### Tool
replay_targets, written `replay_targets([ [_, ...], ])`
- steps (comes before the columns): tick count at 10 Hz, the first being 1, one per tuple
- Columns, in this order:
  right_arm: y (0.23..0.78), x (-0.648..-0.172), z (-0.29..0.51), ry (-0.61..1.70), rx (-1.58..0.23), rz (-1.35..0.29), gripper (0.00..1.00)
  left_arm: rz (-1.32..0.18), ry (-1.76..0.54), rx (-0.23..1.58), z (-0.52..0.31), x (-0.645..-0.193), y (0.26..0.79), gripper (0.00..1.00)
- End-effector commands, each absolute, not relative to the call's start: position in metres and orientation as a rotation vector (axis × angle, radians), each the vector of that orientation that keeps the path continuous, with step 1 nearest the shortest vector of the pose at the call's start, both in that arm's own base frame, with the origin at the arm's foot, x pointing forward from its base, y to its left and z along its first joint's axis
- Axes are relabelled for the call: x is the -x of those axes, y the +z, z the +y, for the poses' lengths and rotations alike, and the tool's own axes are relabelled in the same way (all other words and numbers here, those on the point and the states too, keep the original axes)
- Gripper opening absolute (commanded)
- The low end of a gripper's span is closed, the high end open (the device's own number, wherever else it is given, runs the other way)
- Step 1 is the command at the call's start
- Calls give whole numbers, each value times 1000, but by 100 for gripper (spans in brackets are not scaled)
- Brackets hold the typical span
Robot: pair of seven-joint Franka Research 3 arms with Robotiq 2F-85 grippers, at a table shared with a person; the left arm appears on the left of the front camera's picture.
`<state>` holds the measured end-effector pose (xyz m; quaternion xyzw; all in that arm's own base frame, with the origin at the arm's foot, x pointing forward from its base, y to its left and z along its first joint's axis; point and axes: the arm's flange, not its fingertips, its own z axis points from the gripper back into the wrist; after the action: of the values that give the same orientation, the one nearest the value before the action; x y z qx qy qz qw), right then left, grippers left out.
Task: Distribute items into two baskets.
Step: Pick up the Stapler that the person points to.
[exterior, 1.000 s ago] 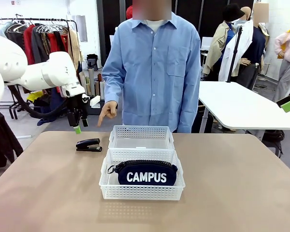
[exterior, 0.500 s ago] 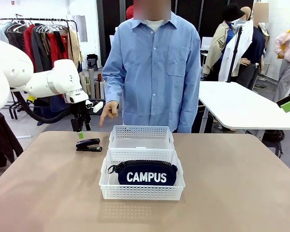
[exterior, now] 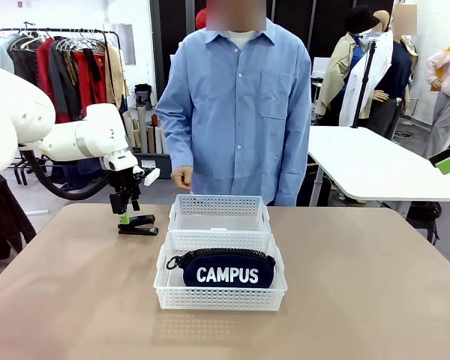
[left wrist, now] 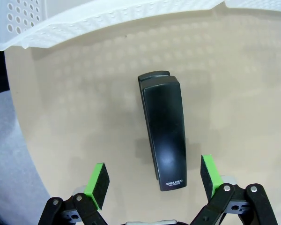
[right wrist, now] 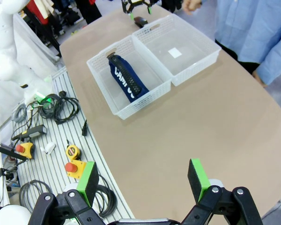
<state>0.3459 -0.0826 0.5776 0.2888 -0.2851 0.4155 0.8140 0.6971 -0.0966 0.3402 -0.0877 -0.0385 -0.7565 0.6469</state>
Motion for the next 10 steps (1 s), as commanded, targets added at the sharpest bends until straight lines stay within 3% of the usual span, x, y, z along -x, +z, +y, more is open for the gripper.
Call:
replay_targets([
  [1, 579, -346, -81, 887, -624, -617, 100, -98, -1760, 188, -96, -698, 340, 100],
  [10, 579, -346, -81, 887, -624, -617, 100, -81, -1779, 168, -104, -706, 308, 100],
])
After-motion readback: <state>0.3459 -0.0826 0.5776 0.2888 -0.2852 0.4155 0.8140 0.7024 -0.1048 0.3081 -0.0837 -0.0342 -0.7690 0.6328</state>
